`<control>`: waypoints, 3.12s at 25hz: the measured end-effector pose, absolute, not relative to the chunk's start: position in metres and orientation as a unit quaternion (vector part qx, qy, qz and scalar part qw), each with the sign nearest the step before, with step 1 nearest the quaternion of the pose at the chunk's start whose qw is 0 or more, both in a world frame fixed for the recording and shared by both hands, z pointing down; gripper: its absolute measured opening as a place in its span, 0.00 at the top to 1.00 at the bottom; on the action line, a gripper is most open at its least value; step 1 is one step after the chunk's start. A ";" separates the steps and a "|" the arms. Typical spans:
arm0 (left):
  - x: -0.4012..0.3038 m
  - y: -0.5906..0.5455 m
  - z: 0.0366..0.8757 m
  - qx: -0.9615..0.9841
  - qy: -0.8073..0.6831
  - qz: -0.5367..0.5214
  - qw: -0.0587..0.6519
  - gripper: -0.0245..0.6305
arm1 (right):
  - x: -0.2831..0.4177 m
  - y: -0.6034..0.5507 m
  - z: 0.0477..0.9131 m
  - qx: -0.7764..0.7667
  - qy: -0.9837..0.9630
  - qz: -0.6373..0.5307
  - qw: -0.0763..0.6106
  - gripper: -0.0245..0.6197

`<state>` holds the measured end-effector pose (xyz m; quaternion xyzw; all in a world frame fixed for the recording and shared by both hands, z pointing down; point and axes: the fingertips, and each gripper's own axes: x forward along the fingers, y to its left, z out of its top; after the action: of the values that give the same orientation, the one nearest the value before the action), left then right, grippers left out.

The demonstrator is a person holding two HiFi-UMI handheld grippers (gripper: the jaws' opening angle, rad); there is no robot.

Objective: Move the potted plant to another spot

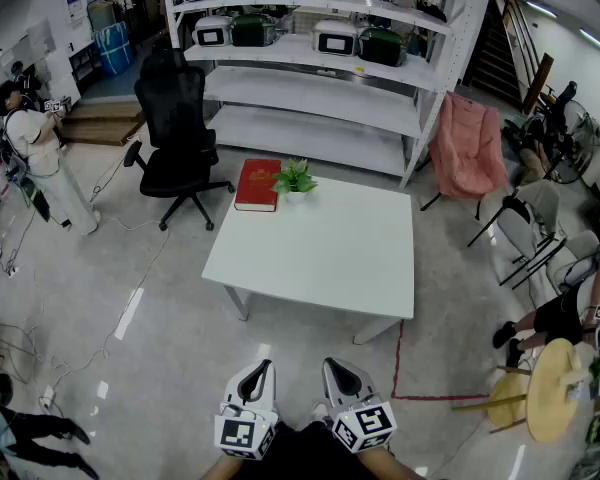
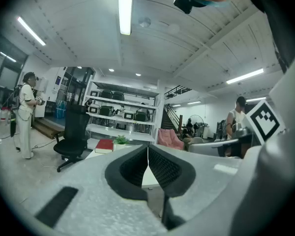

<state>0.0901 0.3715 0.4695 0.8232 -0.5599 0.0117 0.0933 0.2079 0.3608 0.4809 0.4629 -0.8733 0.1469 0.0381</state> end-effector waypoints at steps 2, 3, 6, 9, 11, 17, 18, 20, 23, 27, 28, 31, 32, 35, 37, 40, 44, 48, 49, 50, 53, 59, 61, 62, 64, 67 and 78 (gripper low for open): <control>0.087 0.373 0.469 0.821 -0.563 0.008 0.097 0.93 | 0.205 0.362 0.479 0.463 -0.873 0.147 0.040 0.94; 0.085 0.373 0.469 0.820 -0.564 0.006 0.098 0.93 | 0.204 0.362 0.479 0.463 -0.873 0.146 0.041 0.94; 0.082 0.372 0.469 0.820 -0.564 0.005 0.098 0.93 | 0.200 0.362 0.481 0.460 -0.875 0.144 0.041 0.94; 0.080 0.371 0.469 0.823 -0.560 0.007 0.094 0.93 | 0.197 0.363 0.482 0.461 -0.874 0.144 0.043 0.94; 0.078 0.372 0.470 0.824 -0.558 0.006 0.096 0.93 | 0.195 0.363 0.482 0.462 -0.874 0.143 0.044 0.94; 0.065 0.371 0.471 0.825 -0.556 0.002 0.097 0.93 | 0.184 0.363 0.480 0.467 -0.872 0.146 0.033 0.94; 0.063 0.371 0.470 0.825 -0.556 0.001 0.097 0.93 | 0.182 0.363 0.479 0.467 -0.871 0.148 0.031 0.94; 0.058 0.371 0.470 0.825 -0.557 0.000 0.099 0.93 | 0.177 0.363 0.477 0.469 -0.870 0.149 0.028 0.94; 0.048 0.371 0.470 0.827 -0.553 0.000 0.100 0.93 | 0.168 0.363 0.477 0.471 -0.869 0.148 0.027 0.94; 0.029 0.372 0.472 0.826 -0.554 -0.006 0.103 0.93 | 0.151 0.366 0.480 0.477 -0.866 0.146 0.033 0.94; 0.024 0.373 0.472 0.825 -0.555 -0.007 0.104 0.93 | 0.146 0.366 0.481 0.480 -0.864 0.146 0.035 0.94; 0.008 0.375 0.477 0.827 -0.553 -0.007 0.103 0.93 | 0.132 0.369 0.484 0.487 -0.861 0.143 0.037 0.94; 0.002 0.376 0.480 0.828 -0.552 -0.007 0.102 0.93 | 0.127 0.370 0.485 0.488 -0.861 0.141 0.036 0.94; -0.014 0.376 0.485 0.827 -0.552 -0.004 0.107 0.93 | 0.115 0.369 0.487 0.491 -0.859 0.139 0.038 0.94; -0.021 0.375 0.488 0.826 -0.552 -0.003 0.112 0.93 | 0.111 0.368 0.489 0.494 -0.857 0.141 0.043 0.94; -0.032 0.373 0.491 0.824 -0.555 -0.006 0.116 0.93 | 0.101 0.364 0.492 0.493 -0.857 0.143 0.046 0.94; -0.042 0.362 0.496 0.819 -0.561 -0.004 0.121 0.93 | 0.089 0.349 0.493 0.485 -0.861 0.143 0.047 0.94; -0.055 0.346 0.500 0.812 -0.571 -0.004 0.124 0.93 | 0.077 0.330 0.495 0.477 -0.866 0.142 0.047 0.94; -0.058 0.341 0.500 0.809 -0.575 -0.005 0.123 0.93 | 0.075 0.324 0.497 0.475 -0.867 0.143 0.047 0.94; -0.060 0.336 0.501 0.807 -0.578 -0.005 0.123 0.93 | 0.073 0.318 0.498 0.474 -0.868 0.144 0.047 0.94; -0.066 0.317 0.503 0.803 -0.583 -0.003 0.124 0.93 | 0.070 0.296 0.501 0.471 -0.869 0.146 0.044 0.94; -0.067 0.260 0.500 0.802 -0.585 0.002 0.120 0.93 | 0.068 0.235 0.500 0.469 -0.870 0.147 0.037 0.94; -0.065 0.240 0.498 0.802 -0.586 0.003 0.118 0.93 | 0.069 0.216 0.500 0.468 -0.871 0.148 0.038 0.94; -0.063 0.229 0.497 0.802 -0.586 0.003 0.118 0.93 | 0.070 0.206 0.500 0.467 -0.871 0.148 0.038 0.94; -0.059 0.206 0.494 0.802 -0.586 0.003 0.118 0.93 | 0.073 0.185 0.499 0.465 -0.872 0.148 0.039 0.94; -0.051 0.170 0.491 0.802 -0.585 0.006 0.119 0.93 | 0.078 0.152 0.498 0.462 -0.874 0.149 0.043 0.94; -0.001 0.049 0.479 0.807 -0.580 0.013 0.112 0.93 | 0.118 0.038 0.496 0.455 -0.876 0.153 0.049 0.94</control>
<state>-0.0008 0.0486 0.4789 0.8070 -0.5797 0.0126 0.1123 0.1184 0.0378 0.4962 0.4547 -0.8760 0.1534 0.0494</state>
